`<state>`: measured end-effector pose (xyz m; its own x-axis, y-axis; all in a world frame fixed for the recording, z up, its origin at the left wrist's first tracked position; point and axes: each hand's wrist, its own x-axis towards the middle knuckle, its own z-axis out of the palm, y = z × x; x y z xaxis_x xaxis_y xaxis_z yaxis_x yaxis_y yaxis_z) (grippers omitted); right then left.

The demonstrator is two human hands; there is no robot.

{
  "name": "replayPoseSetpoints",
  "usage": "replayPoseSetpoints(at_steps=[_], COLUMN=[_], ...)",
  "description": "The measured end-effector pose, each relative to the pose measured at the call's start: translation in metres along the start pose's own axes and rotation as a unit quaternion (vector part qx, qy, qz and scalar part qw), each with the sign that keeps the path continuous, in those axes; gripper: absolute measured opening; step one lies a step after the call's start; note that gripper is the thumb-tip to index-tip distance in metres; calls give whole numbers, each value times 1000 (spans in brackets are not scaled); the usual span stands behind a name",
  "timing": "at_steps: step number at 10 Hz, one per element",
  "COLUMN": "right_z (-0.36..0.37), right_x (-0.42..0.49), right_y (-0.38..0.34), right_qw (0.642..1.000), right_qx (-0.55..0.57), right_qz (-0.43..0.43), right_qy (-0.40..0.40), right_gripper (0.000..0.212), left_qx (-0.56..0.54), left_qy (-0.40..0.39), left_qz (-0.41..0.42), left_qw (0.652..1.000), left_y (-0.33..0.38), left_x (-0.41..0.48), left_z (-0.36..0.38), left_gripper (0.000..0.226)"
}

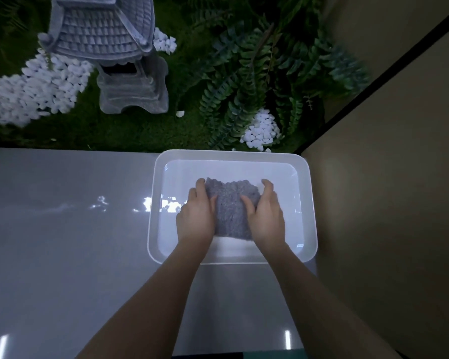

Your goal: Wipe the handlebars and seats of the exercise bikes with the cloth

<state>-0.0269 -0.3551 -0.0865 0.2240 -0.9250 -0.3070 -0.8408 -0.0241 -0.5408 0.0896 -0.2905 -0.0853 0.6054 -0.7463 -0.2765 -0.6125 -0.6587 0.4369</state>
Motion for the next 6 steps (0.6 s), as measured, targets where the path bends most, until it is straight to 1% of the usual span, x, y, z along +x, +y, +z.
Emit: replayPoseSetpoints(at_steps=[1, 2, 3, 4, 5, 6], right_z=[-7, -6, -4, -6, -19, -41], right_x=[-11, -16, -8, -4, -3, -8], right_y=[4, 14, 32, 35, 30, 25], right_qw=[983, 932, 903, 892, 918, 943], right_qx=[-113, -237, -313, -338, -299, -267], right_qz=[-120, -274, -265, -256, -210, -154], right_qy=[76, -8, -130, -158, -155, -126], right_gripper=[54, 65, 83, 90, 95, 88], left_qx=[79, 167, 257, 303, 321, 315], left_qy=[13, 13, -107, -141, -150, -158], left_qz=[110, 280, 278, 260, 247, 211], left_qw=[991, 945, 920, 906, 902, 912], left_y=[-15, -32, -48, -54, -48, -44], left_x=[-6, -8, -1, 4, 3, -6], left_z=[-3, -9, -8, -5, -15, -34], left_gripper=[53, 62, 76, 80, 87, 88])
